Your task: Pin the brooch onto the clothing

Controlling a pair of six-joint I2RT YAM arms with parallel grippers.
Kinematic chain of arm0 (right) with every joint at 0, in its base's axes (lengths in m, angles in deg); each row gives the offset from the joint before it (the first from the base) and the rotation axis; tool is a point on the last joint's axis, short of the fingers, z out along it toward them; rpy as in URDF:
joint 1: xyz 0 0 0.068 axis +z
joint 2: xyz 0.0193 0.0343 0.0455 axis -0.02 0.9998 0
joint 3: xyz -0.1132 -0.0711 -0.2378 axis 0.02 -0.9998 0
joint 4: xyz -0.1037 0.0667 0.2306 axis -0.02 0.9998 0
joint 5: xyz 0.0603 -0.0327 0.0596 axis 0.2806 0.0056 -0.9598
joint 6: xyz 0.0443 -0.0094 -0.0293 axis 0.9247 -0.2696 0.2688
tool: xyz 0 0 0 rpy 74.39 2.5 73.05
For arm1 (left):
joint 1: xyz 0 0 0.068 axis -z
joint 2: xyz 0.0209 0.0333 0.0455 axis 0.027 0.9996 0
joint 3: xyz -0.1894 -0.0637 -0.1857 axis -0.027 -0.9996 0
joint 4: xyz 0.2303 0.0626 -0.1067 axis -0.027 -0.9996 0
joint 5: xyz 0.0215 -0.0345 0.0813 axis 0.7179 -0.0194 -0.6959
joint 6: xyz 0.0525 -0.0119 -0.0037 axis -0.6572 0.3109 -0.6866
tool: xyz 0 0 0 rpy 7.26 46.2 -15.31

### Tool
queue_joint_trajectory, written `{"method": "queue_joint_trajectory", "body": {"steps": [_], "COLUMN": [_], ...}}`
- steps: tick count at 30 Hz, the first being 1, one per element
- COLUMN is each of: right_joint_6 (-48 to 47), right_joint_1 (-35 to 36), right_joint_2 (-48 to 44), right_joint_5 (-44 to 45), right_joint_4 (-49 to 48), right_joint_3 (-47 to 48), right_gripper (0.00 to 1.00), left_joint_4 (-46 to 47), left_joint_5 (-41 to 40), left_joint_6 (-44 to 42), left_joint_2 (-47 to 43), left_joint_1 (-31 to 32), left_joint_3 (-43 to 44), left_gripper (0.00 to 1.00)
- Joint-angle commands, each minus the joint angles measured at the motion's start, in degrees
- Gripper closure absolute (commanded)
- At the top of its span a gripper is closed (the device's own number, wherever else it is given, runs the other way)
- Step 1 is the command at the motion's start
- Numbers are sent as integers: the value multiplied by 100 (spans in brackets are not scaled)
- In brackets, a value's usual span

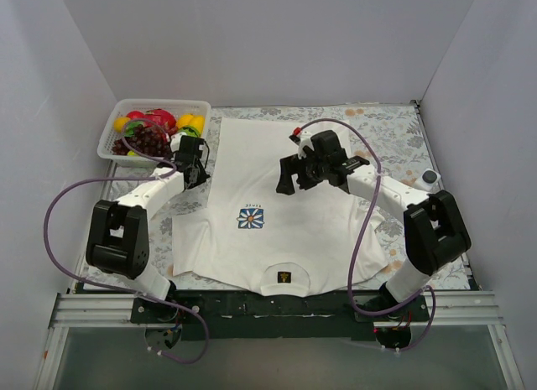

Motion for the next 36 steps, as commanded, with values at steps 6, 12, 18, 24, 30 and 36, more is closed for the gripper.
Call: {"method": "queue_joint_trajectory", "body": {"steps": [6,12,18,24,30,36], "right_joint_6": [86,287,551,1491,2309,2837], "right_joint_1": [14,93,365,550,743,840], "right_joint_2": [333,913,1835,3127,4375,5290], "right_joint_5": [-633,-1055,-1363,-1872,-2032,-1962], "right_joint_4": [-1385,-2082,-2732,-3418,-3586,-3559], "right_joint_3": [40,486,1243,2639,4247,5329], "right_gripper": [7,12,28,74,99,99], "left_joint_4": [2131,2896,3556,3837,4277,4365], "left_joint_5": [-505,-348,-31,364,1322,1849], "left_joint_6": [417,408,478,575,460,882], "left_joint_2": [-660,-599,-765,-1020,-1275,-1320], "left_joint_1": [-26,-237,-430,-738,-1028,-1641], "left_joint_3": [-1277,-1603,-1963,-2358,-2658,-2913], "left_gripper": [100,100,100,100,100,100]}}
